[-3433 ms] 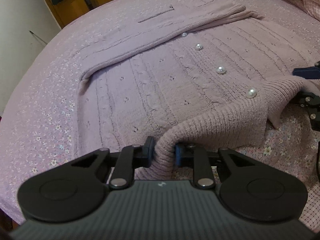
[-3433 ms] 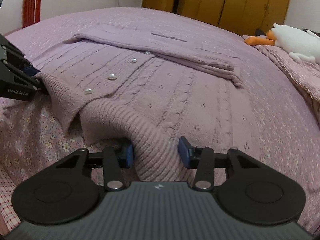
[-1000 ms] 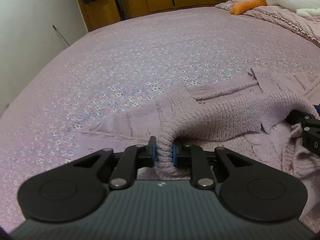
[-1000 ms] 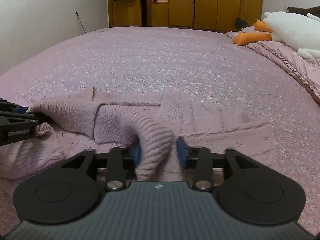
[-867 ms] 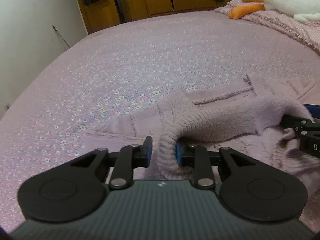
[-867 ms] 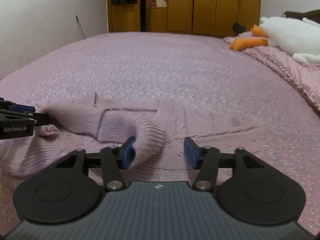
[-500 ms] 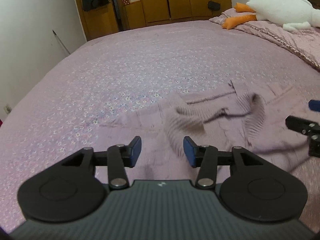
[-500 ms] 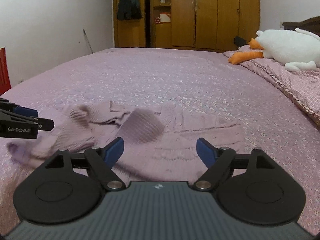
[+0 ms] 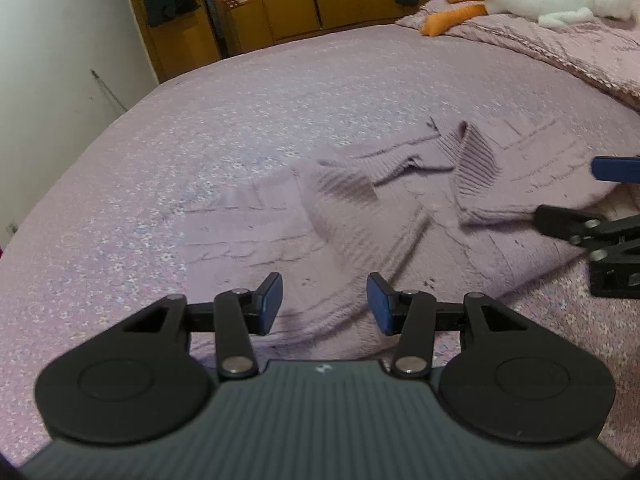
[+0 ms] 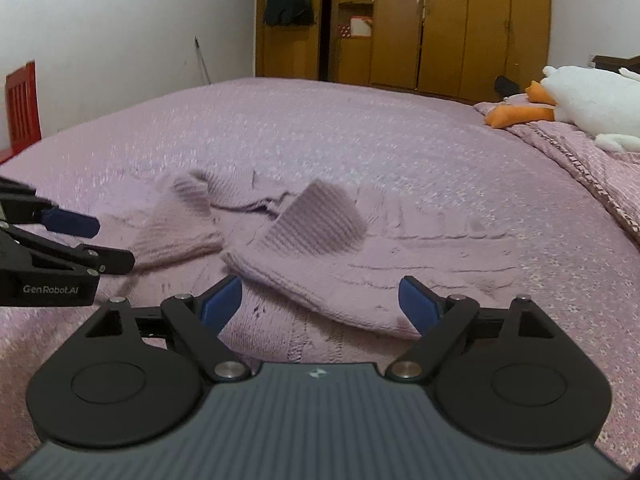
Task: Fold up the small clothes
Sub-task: 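Open both tools and release the folded hem onto the cardigan, then grasp the folded cardigan edge with the left tool while the right tool grasps it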
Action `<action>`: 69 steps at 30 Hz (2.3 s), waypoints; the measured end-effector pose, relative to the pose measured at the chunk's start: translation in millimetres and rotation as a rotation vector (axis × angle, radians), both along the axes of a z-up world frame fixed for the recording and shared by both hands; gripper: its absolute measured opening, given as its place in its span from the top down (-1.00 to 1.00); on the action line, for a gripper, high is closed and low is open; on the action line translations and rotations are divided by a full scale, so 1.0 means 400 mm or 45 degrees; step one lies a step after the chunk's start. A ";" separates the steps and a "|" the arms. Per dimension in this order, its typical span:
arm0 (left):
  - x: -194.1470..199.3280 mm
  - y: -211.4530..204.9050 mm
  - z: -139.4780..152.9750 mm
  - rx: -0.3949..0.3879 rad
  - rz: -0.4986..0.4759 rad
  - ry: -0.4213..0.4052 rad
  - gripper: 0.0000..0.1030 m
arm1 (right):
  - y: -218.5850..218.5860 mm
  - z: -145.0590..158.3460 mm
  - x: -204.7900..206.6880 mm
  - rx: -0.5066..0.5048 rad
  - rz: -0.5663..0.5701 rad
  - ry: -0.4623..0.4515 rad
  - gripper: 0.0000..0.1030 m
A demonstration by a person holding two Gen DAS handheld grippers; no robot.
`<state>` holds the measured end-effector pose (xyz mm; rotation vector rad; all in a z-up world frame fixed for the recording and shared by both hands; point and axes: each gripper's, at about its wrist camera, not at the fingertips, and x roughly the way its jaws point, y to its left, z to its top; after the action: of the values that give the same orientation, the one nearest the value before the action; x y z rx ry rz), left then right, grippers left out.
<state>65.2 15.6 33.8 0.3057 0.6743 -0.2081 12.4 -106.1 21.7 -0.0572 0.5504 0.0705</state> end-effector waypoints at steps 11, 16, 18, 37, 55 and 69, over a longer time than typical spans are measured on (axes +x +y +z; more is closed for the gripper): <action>0.028 -0.033 -0.067 0.047 -0.076 -0.022 0.03 | -0.018 -0.064 0.072 0.052 0.025 0.092 -0.75; 0.034 -0.036 -0.074 0.052 -0.117 -0.047 0.02 | -0.022 -0.069 0.076 0.050 0.046 0.081 -0.73; 0.037 -0.037 -0.076 0.046 -0.119 -0.052 0.02 | -0.021 -0.070 0.075 0.045 0.048 0.079 -0.73; 0.073 -0.023 -0.077 -0.027 -0.028 0.007 -0.21 | -0.028 -0.082 0.109 0.049 -0.001 0.165 -1.00; 0.083 0.045 0.032 -0.021 0.064 -0.279 0.74 | -0.134 0.080 0.148 -0.192 0.042 -0.113 0.86; 0.334 0.165 -0.020 -0.037 0.297 -0.062 0.66 | -0.317 -0.031 0.339 -0.118 -0.220 0.185 0.83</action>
<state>199.0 81.5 25.7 0.2016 0.6524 0.0123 148.2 -232.8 9.2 -0.0952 0.7018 -0.1201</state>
